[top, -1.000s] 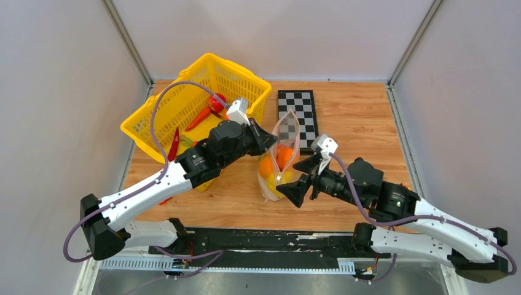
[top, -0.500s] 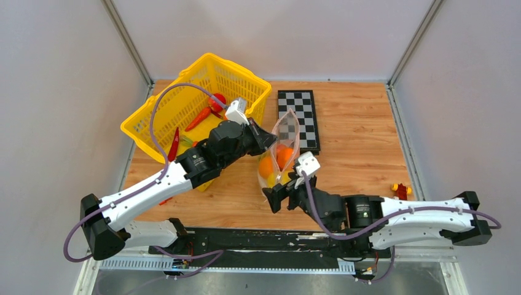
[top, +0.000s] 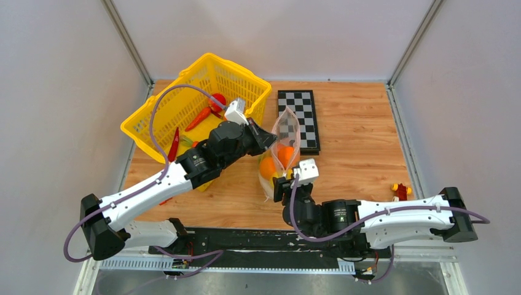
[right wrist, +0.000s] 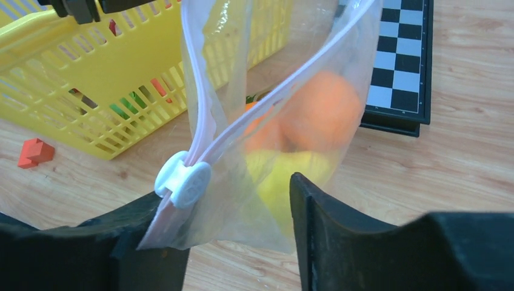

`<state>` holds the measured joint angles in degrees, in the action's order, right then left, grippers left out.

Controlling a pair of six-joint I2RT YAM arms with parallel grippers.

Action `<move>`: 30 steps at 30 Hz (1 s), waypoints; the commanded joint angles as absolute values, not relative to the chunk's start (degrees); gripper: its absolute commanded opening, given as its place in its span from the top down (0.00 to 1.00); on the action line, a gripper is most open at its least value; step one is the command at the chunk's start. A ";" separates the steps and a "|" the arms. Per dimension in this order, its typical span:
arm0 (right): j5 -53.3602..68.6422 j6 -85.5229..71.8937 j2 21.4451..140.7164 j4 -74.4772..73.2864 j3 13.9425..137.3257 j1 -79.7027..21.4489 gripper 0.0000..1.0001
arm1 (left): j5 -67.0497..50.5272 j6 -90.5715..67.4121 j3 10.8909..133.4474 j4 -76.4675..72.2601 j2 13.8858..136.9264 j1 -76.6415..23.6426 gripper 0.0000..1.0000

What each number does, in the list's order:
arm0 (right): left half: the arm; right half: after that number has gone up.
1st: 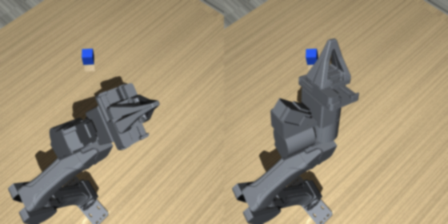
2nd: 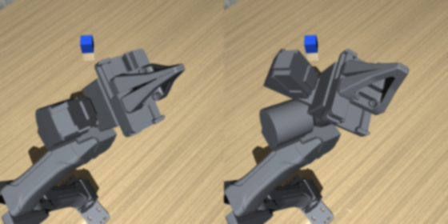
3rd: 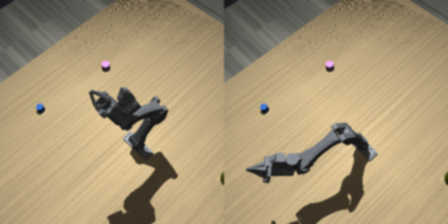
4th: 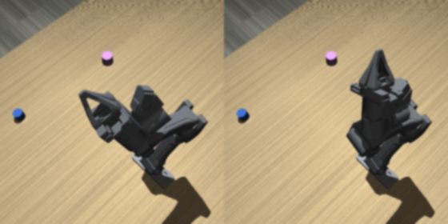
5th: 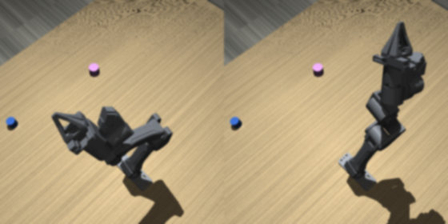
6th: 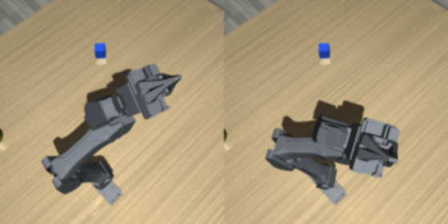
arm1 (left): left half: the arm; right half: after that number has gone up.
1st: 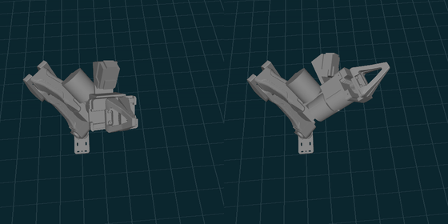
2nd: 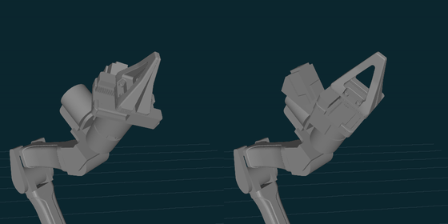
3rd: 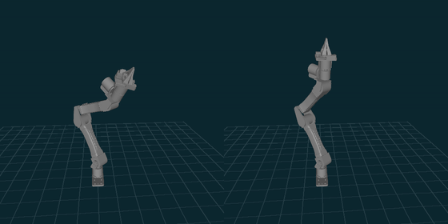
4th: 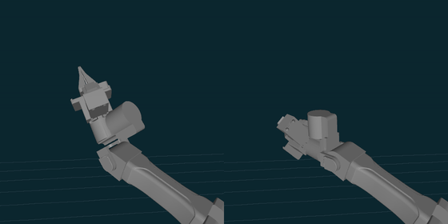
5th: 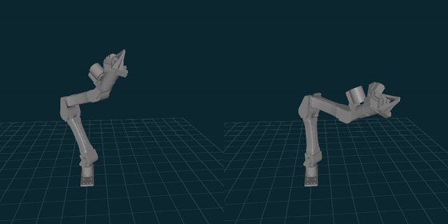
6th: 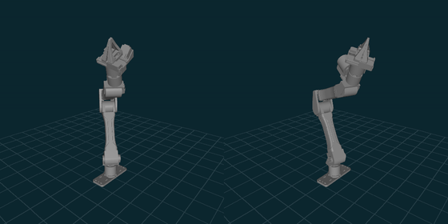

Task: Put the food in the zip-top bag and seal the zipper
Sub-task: Zip the zipper food storage bag at the center of the board.

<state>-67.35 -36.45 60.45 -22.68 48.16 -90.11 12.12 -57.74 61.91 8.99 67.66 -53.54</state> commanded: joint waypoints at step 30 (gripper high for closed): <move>-39.70 -3.83 36.90 -9.76 42.16 -80.77 1.00 | 11.66 -41.62 63.10 6.06 61.38 -52.38 0.01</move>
